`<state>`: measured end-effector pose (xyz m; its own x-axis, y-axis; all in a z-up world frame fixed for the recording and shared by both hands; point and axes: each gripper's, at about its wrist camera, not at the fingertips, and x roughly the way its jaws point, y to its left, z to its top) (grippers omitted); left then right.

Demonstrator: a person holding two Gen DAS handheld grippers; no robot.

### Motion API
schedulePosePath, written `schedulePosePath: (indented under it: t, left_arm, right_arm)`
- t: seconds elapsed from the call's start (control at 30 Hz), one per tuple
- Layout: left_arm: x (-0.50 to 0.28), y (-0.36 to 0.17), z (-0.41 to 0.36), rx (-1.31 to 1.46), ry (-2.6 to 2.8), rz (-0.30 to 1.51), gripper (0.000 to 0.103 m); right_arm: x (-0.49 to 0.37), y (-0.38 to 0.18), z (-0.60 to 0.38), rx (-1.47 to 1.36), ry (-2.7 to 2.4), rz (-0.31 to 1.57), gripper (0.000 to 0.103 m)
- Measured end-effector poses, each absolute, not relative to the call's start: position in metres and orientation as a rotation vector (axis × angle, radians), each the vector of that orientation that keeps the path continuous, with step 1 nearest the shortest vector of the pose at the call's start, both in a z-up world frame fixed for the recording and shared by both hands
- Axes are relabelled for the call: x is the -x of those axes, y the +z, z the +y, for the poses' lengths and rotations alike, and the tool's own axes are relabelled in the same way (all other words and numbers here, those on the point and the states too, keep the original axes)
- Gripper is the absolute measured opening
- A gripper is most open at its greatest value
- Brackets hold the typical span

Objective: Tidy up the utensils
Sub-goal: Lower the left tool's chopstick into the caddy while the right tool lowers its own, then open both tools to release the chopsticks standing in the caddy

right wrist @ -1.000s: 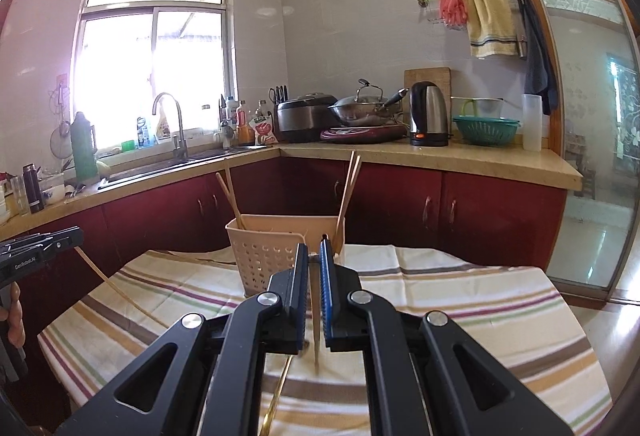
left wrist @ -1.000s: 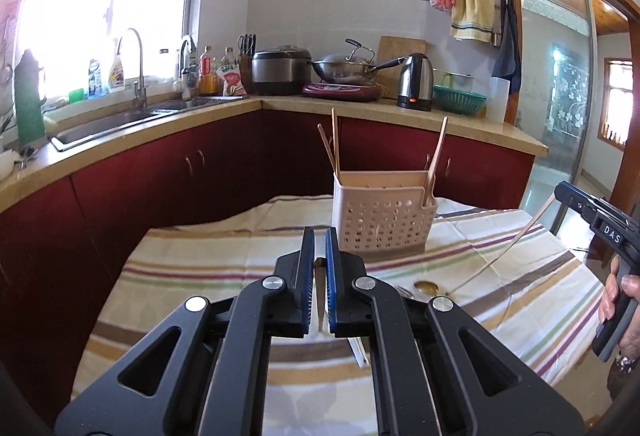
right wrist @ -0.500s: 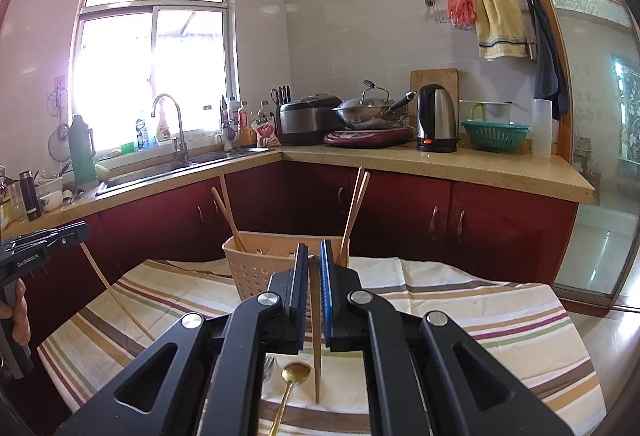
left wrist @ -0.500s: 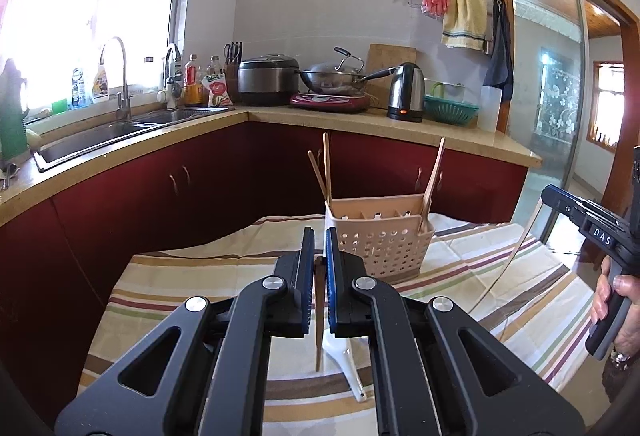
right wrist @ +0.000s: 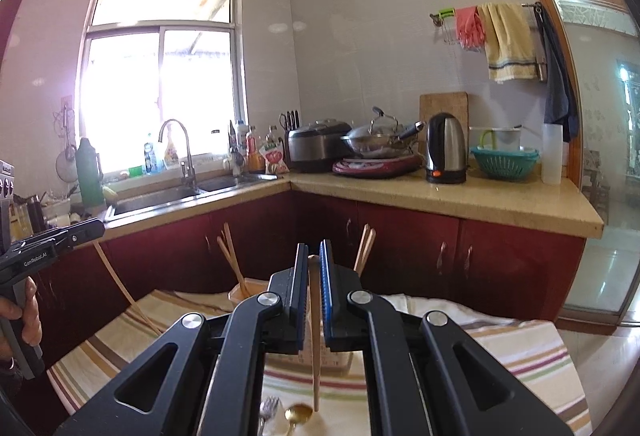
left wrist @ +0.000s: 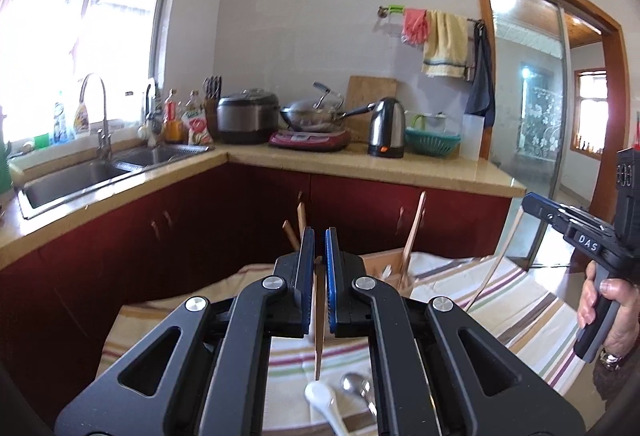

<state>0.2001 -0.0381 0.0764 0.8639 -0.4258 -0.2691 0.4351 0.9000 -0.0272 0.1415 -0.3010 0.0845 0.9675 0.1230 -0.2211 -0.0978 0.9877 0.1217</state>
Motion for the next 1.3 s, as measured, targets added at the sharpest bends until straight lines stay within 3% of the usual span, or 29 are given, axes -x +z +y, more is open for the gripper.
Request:
schedulePosePath:
  t: [0.27,0.6,1.23,1.3]
  left_arm:
    - [-0.230,0.119,-0.060,-0.004,-0.496,0.221,0.006]
    - [-0.294,0.147,-0.096,0.033,-0.507,0.186,0.006]
    - [-0.383,0.050,-0.111,0.012,-0.429,0.408,0.006]
    - [-0.387,0.043,-0.109,0.019,-0.419,0.422,0.010]
  right_arm:
    - [-0.177,0.120,-0.313,-0.127,0.120,0.165,0.007]
    - [-0.238,0.119,-0.317,-0.129,0.107,0.179,0.007]
    - [-0.302,0.037,-0.318,-0.177,0.116,0.385,0.007]
    - [-0.303,0.035,-0.317,-0.175,0.113,0.384,0.007]
